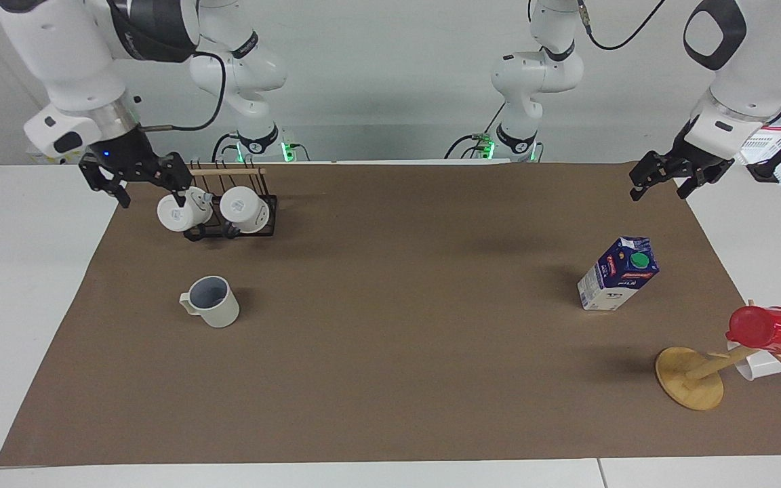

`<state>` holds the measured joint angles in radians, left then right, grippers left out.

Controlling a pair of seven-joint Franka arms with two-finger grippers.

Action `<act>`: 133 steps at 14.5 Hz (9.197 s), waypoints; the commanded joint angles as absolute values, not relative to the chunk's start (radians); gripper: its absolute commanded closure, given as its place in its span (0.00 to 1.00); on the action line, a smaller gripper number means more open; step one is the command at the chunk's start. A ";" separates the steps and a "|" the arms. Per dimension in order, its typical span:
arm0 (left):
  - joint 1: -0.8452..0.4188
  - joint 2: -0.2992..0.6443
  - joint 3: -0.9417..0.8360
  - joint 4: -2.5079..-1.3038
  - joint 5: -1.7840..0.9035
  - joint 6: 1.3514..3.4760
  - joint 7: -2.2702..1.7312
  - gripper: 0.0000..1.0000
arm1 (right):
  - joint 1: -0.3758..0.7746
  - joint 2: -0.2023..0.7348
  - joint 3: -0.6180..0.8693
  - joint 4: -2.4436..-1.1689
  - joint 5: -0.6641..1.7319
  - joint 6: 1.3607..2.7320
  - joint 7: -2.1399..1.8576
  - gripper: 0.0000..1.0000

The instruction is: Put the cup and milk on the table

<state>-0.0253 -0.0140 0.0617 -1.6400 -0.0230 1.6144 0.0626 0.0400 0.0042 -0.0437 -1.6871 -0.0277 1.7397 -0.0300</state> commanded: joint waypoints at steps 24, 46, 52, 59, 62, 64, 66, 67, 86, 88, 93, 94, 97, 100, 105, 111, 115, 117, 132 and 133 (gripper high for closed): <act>-0.028 0.026 0.060 -1.977 -0.018 2.120 -0.003 0.00 | 0.120 0.213 -0.040 -1.977 -0.018 2.221 -0.206 1.00; -0.018 0.028 0.058 -1.997 -0.017 2.157 0.003 1.00 | 0.667 0.476 -0.035 -1.499 -0.100 2.083 0.813 1.00; -0.017 0.029 0.060 -1.985 -0.017 2.154 0.000 1.00 | 0.704 0.506 -0.035 -1.538 -0.106 2.161 0.813 1.00; -0.043 0.048 0.054 -1.850 -0.017 2.019 -0.063 1.00 | 0.712 0.492 -0.035 -1.597 -0.138 2.187 0.827 1.00; -0.084 0.048 0.054 -1.812 -0.014 1.988 -0.144 1.00 | 0.710 0.494 -0.037 -1.583 -0.138 2.181 0.844 0.00; -0.112 0.049 0.054 -1.789 -0.011 1.968 -0.192 1.00 | 0.697 0.489 -0.044 -1.552 -0.133 2.166 0.845 0.00; -0.171 0.049 0.052 -1.792 -0.009 1.979 -0.283 1.00 | 0.643 0.437 -0.049 -1.558 -0.130 2.146 0.842 0.00; -0.216 0.049 0.052 -1.796 -0.009 1.980 -0.351 1.00 | 0.621 0.405 -0.048 -1.560 -0.127 2.102 0.839 0.00; -0.652 0.167 0.049 -1.798 0.083 2.109 -0.894 1.00 | 0.065 -0.021 -0.048 -1.715 -0.002 1.674 0.126 0.00; -0.655 0.170 0.049 -1.799 0.083 2.111 -0.894 1.00 | 0.009 -0.038 -0.051 -1.704 -0.002 1.643 0.051 0.00; -0.657 0.167 0.048 -1.809 0.083 2.111 -0.890 1.00 | -0.057 -0.057 -0.051 -1.585 -0.005 1.471 0.006 0.00; -0.657 0.167 0.048 -1.809 0.083 2.112 -0.885 1.00 | -0.055 -0.054 -0.051 -1.559 -0.011 1.453 0.006 0.00; -0.657 0.167 0.048 -1.809 0.083 2.118 -0.867 0.00 | -0.043 -0.028 -0.048 -1.441 -0.018 1.326 0.031 0.00; -0.655 0.169 0.048 -1.806 0.083 2.117 -0.841 0.00 | -0.043 -0.023 -0.041 -1.451 -0.002 1.331 0.041 0.00; -0.643 0.150 0.049 -1.801 0.083 2.105 -0.836 0.00 | 0.018 -0.025 -0.037 -1.454 -0.041 1.370 0.049 0.00; -0.638 0.084 0.055 -1.804 0.072 2.052 -0.831 0.00 | 0.041 -0.032 -0.035 -1.477 -0.041 1.387 0.081 0.00; -0.603 0.063 0.060 -1.809 0.071 2.042 -0.818 0.00 | 0.040 -0.047 -0.034 -1.518 -0.034 1.443 0.078 0.00; -0.559 0.055 0.060 -1.816 0.071 2.017 -0.725 0.00 | 0.041 -0.048 -0.034 -1.516 -0.035 1.444 0.078 0.00; -0.135 0.015 0.063 -1.778 0.052 1.896 -0.132 0.00 | 0.040 -0.046 -0.031 -1.513 -0.028 1.436 0.081 0.00; -0.112 0.015 0.066 -1.748 0.032 1.860 -0.088 0.00 | 0.040 -0.046 -0.031 -1.513 -0.028 1.434 0.081 0.00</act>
